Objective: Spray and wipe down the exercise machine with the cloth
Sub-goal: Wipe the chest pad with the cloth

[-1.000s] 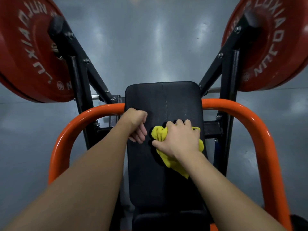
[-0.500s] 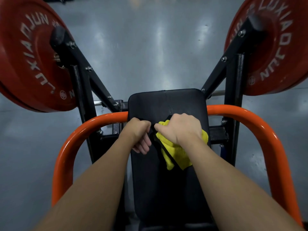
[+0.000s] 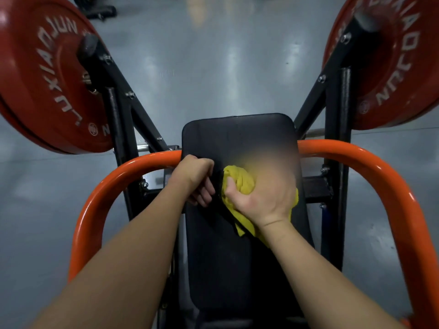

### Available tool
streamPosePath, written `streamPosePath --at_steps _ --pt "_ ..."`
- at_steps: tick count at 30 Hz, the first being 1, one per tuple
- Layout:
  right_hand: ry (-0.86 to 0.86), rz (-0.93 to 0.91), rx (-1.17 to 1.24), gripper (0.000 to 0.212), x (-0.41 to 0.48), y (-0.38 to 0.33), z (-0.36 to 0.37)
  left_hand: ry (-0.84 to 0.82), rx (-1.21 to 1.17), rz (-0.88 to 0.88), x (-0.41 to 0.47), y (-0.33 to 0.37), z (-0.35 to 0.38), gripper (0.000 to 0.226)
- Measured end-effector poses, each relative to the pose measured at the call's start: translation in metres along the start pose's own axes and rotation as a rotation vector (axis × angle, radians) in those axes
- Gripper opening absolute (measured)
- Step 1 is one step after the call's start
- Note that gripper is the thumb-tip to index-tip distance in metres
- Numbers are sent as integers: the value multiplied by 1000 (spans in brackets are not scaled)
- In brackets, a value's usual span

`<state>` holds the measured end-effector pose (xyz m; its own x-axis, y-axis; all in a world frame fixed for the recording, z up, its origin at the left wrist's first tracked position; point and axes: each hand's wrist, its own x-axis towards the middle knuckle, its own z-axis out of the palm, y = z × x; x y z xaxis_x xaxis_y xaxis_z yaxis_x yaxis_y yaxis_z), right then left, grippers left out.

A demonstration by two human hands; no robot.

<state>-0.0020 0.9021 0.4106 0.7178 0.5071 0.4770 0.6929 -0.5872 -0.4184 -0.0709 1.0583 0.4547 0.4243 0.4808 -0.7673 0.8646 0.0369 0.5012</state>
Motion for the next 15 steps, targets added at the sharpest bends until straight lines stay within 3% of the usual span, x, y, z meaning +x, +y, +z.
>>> streamPosePath --at_steps 3,6,9,12,15 --pt "45 9 49 60 -40 3 -3 56 -54 49 -6 -3 5 40" --pt "-64 -57 33 78 -86 14 -11 193 -113 184 -8 -15 12 47" --pt "-130 -118 -12 78 -94 25 -20 597 -1 400 -10 -51 38 51" --pt "-206 -231 -52 72 -55 29 -11 1015 197 559 -6 -82 72 32" --pt "-224 -464 -39 67 -7 37 2 1087 -6 374 0 -86 85 42"
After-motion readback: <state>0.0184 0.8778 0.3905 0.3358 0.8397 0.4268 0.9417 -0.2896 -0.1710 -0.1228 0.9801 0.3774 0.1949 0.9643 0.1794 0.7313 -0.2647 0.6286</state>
